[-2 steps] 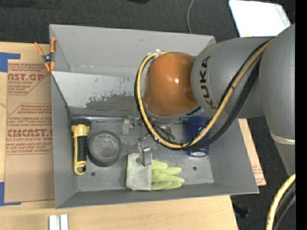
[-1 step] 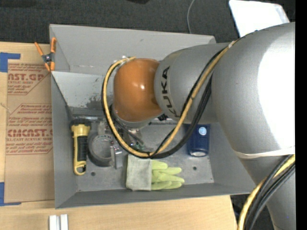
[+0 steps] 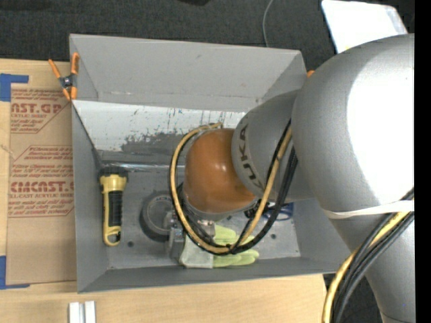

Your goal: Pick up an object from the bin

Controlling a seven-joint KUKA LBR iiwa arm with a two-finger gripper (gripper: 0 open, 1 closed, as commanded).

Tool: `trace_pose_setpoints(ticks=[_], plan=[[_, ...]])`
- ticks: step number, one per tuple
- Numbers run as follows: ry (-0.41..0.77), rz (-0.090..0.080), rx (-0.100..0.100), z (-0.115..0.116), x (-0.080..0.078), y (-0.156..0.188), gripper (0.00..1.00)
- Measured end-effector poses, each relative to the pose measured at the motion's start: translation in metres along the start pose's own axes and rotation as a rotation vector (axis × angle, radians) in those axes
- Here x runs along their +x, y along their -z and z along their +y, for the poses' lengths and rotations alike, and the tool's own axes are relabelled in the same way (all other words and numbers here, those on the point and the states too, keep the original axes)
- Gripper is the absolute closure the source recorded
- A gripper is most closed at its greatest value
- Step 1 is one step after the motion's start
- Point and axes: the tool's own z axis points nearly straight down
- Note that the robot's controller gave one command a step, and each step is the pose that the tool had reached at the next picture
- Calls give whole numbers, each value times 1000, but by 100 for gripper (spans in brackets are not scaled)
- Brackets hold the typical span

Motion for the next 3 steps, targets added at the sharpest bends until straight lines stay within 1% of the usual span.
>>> trace_pose_setpoints(ticks=[2, 3], plan=[[0, 0, 0, 0, 0, 0, 100], [-71, -4, -2, 4, -17, 187, 100]])
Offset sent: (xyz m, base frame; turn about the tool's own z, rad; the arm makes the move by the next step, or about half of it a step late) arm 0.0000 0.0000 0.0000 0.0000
